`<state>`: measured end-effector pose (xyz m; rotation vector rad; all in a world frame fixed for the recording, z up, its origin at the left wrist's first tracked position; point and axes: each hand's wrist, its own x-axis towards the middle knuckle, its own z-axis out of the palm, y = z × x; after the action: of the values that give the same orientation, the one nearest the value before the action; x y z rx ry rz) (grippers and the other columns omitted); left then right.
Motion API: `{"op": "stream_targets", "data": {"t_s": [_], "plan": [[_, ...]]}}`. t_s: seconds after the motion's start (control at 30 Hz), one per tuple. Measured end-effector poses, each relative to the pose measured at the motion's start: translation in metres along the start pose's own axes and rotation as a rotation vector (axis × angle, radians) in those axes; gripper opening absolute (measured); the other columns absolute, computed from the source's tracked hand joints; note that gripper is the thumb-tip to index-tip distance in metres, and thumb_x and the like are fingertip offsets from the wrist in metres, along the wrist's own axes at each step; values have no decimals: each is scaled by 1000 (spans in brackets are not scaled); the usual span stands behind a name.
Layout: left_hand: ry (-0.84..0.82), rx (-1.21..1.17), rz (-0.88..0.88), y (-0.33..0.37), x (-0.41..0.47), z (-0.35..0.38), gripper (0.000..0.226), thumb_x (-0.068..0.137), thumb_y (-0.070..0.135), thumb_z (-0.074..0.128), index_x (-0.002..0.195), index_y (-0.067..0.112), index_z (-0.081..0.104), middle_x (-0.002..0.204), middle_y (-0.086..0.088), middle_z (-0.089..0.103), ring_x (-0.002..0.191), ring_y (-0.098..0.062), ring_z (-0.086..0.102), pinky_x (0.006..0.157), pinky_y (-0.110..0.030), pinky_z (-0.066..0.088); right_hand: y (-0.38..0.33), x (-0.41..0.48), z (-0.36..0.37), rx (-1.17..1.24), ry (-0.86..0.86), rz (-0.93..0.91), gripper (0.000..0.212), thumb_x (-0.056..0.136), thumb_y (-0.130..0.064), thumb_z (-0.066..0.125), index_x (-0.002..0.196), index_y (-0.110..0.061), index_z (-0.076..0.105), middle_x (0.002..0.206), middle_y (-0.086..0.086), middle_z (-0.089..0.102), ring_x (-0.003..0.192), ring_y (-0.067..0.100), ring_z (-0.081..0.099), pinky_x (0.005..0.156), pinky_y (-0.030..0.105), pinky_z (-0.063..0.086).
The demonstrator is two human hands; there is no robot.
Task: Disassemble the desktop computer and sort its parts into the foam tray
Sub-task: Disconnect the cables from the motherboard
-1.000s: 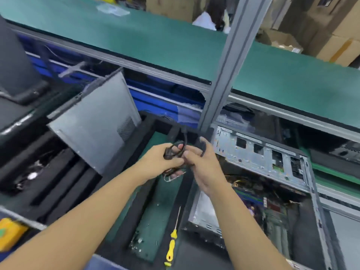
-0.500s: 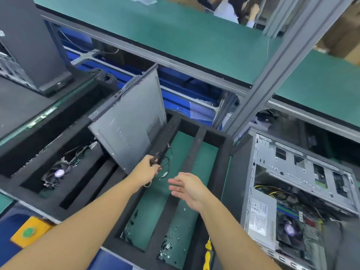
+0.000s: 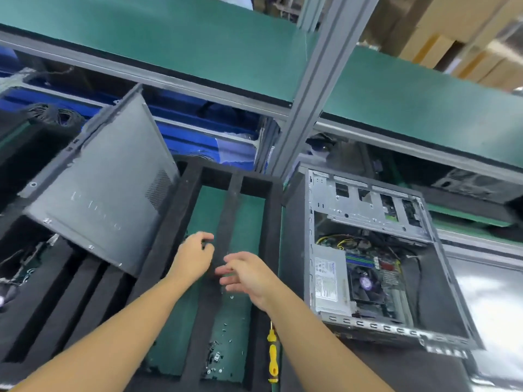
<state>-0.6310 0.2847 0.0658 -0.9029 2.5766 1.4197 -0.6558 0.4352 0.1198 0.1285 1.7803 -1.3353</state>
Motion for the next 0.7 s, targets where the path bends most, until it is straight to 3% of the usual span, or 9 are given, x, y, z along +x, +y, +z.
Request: {"op": "stream_targets", "data": {"t_s": [0.1, 0.23, 0.33, 0.43, 0.6, 0.7], "plan": [[31, -209, 204, 45, -10, 2, 28, 95, 11, 48, 89, 32, 65, 76, 7, 71, 64, -12, 66, 73, -35, 55, -12, -18, -17, -19, -17, -85, 18, 98, -18, 44, 109, -15, 58, 95, 5, 69, 71, 14, 62, 64, 24, 52], [-23, -282, 399, 112, -26, 23, 25, 94, 18, 49, 86, 35, 66, 52, 2, 58, 48, -9, 51, 52, -18, 44, -23, -45, -52, -16, 26, -177, 14, 94, -13, 46, 97, -9, 59, 76, 4, 64, 54, 11, 54, 46, 23, 42], [-100, -306, 475, 154, -39, 48, 19, 87, 34, 47, 89, 34, 66, 53, 2, 57, 51, -11, 52, 55, -24, 47, -27, -65, -93, 26, 65, -223, 11, 88, -11, 44, 88, -14, 55, 65, 1, 61, 44, 8, 44, 36, 20, 30], [-175, -274, 554, 183, -47, 79, 17, 90, 32, 49, 92, 36, 65, 62, 3, 64, 55, -10, 58, 58, -26, 49, -23, -83, -146, 37, 144, -268, 13, 90, -14, 46, 87, -15, 59, 63, 0, 61, 43, 9, 42, 36, 19, 28], [-316, 20, 645, 214, -51, 140, 21, 94, 23, 55, 90, 42, 62, 78, 14, 67, 71, -3, 60, 55, -18, 45, 9, -98, -237, -17, 350, -216, 15, 94, -13, 50, 88, -14, 63, 62, -2, 63, 46, 11, 47, 40, 22, 36], [-392, 266, 695, 225, -50, 170, 19, 94, 22, 53, 94, 39, 62, 89, 18, 65, 68, 0, 58, 58, -18, 42, 35, -95, -282, -112, 436, -130, 15, 96, -7, 47, 90, -11, 60, 64, 2, 62, 45, 11, 47, 40, 22, 35]]}}
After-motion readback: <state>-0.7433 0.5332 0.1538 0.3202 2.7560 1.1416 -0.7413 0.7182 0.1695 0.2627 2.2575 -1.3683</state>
